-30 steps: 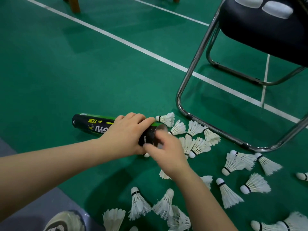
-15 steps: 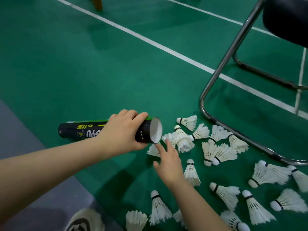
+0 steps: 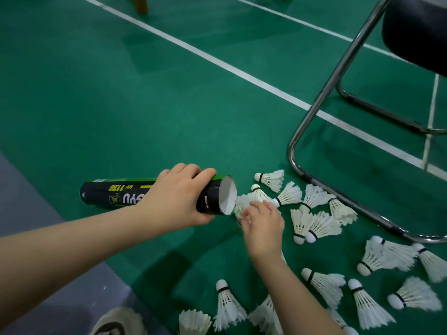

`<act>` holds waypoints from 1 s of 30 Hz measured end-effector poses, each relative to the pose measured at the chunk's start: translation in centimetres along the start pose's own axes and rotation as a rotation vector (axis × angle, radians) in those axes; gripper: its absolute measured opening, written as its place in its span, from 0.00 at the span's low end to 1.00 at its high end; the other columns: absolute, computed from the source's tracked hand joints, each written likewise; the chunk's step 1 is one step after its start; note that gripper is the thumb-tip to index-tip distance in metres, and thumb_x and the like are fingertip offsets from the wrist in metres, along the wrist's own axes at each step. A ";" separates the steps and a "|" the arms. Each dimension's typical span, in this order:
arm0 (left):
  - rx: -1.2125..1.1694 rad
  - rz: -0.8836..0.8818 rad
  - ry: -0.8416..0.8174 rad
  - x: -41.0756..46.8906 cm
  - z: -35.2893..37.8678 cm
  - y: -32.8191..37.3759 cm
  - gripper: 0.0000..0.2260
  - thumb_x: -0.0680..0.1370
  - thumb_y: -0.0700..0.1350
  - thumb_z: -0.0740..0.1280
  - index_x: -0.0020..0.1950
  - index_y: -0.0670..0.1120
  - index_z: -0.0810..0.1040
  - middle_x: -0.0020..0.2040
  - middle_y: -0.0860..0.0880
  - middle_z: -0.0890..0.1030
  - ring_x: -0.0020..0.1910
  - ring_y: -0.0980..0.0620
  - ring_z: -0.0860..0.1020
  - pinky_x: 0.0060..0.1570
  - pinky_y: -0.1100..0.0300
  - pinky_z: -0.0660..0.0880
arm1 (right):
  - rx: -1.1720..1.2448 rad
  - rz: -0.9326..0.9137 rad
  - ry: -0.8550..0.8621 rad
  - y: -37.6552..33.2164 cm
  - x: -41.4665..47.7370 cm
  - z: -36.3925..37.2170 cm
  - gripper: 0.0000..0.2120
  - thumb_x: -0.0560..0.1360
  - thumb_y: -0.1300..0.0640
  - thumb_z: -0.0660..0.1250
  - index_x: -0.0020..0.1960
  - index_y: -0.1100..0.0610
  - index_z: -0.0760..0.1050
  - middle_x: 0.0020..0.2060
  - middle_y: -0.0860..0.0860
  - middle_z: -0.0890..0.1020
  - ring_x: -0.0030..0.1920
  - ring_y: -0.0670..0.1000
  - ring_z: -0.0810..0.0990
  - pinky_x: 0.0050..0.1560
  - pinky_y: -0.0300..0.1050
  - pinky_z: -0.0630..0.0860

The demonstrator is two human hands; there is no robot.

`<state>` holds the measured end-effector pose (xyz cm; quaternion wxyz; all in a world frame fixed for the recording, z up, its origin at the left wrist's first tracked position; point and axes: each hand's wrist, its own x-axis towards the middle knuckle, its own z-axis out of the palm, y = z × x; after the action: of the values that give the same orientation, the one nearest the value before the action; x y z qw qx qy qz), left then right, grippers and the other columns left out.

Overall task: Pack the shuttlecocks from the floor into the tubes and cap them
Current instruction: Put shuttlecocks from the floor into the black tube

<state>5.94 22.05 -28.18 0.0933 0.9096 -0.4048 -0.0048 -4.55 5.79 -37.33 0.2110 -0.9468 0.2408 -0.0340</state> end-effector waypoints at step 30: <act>-0.052 0.167 0.129 -1.5 0.2 4.4 0.29 0.59 0.60 0.60 0.57 0.50 0.68 0.44 0.47 0.79 0.41 0.42 0.78 0.36 0.50 0.75 | 0.787 0.025 -0.370 -6.5 -4.6 -9.7 0.12 0.64 0.46 0.68 0.41 0.54 0.76 0.40 0.54 0.78 0.40 0.48 0.74 0.44 0.48 0.73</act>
<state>1.73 20.25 -27.71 0.1427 0.8684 -0.4721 0.0513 -7.36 9.45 -25.65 0.5957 -0.7814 0.1791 0.0498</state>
